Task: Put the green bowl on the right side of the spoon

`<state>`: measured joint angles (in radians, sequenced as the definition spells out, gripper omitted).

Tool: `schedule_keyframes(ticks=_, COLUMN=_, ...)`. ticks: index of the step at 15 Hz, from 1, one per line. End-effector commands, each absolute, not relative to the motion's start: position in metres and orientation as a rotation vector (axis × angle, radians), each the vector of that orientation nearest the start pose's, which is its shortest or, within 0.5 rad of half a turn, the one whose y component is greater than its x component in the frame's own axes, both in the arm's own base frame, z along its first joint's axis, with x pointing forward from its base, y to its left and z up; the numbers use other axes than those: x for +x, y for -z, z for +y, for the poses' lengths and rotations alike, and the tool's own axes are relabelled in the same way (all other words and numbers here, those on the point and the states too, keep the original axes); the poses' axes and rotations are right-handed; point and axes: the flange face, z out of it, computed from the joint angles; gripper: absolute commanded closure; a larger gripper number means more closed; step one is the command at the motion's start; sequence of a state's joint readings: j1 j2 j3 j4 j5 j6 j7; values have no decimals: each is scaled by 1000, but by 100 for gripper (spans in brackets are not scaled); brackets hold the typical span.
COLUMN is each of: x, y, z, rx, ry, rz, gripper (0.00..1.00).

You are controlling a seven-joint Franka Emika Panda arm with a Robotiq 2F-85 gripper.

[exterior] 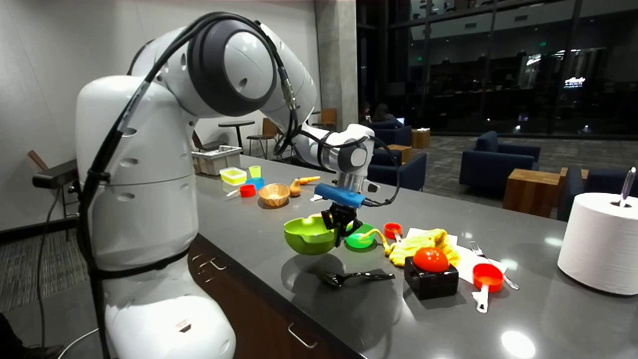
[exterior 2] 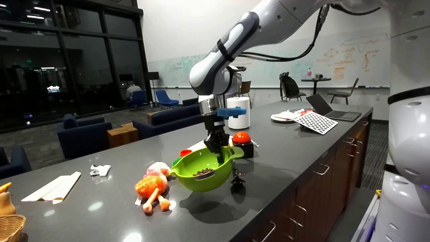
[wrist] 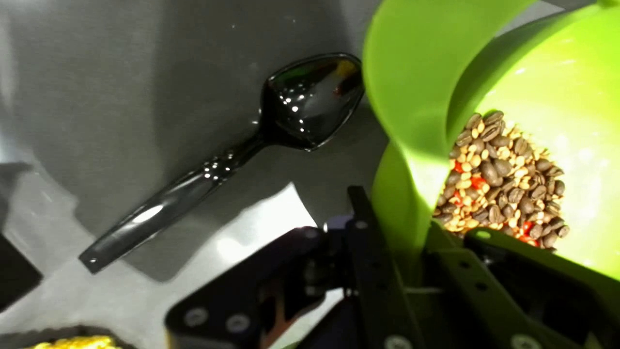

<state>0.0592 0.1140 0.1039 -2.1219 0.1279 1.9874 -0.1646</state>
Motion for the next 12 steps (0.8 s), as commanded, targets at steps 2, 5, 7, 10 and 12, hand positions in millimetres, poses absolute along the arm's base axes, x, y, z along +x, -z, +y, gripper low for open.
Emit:
schedule_keyframes(ticks=2, x=493, y=-397, z=37, rx=-3001, ry=-270, rz=-166, gripper=97)
schedule_keyframes(ticks=5, x=468, y=-424, z=-14, rx=-3006, ry=-199, rz=35, gripper=97)
schedule_keyframes(ticks=7, x=444, y=-433, z=-50, rx=-2995, ry=-173, rz=195, gripper=97)
schedule_keyframes(ticks=10, x=407, y=-437, z=-97, rx=-2964, ry=-161, rz=417, gripper=97)
schedule_keyframes(ticks=12, x=379, y=-434, z=-124, rx=-2937, ry=-160, rz=563, gripper=97)
